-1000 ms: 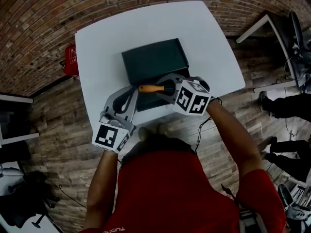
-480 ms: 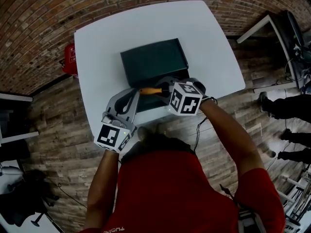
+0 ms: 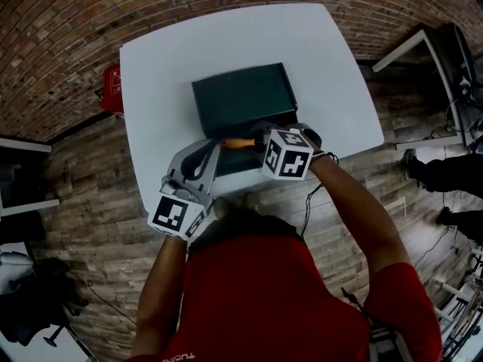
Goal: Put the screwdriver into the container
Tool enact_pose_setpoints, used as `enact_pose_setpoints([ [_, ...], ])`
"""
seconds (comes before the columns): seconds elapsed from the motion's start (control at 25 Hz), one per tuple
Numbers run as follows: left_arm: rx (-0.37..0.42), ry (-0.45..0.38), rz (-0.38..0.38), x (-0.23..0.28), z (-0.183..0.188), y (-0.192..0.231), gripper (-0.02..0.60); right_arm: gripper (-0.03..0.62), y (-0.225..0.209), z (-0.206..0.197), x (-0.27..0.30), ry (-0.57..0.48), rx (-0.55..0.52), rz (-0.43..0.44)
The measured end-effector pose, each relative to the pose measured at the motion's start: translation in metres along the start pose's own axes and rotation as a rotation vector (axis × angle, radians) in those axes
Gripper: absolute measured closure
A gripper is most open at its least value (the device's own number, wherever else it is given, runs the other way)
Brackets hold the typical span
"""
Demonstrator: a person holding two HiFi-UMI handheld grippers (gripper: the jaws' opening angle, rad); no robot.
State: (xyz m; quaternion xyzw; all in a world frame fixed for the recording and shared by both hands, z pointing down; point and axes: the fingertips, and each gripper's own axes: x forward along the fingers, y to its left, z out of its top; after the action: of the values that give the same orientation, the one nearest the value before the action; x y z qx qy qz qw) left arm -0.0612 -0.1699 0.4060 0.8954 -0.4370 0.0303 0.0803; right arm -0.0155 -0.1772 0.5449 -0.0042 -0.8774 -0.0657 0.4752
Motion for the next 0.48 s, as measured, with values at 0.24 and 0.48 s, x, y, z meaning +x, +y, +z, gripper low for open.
enact_pose_setpoints([
  [0.24, -0.011, -0.003, 0.012, -0.0026, 0.0009, 0.0049, 0.569, 0.507, 0.0003, -0.0050, 0.0059, 0.039, 0.002, 0.026],
  [0.48, -0.004, 0.014, 0.012, -0.0002, -0.0041, 0.0066, 0.569, 0.507, -0.0004, -0.0088, 0.0103, 0.064, 0.005, 0.035],
])
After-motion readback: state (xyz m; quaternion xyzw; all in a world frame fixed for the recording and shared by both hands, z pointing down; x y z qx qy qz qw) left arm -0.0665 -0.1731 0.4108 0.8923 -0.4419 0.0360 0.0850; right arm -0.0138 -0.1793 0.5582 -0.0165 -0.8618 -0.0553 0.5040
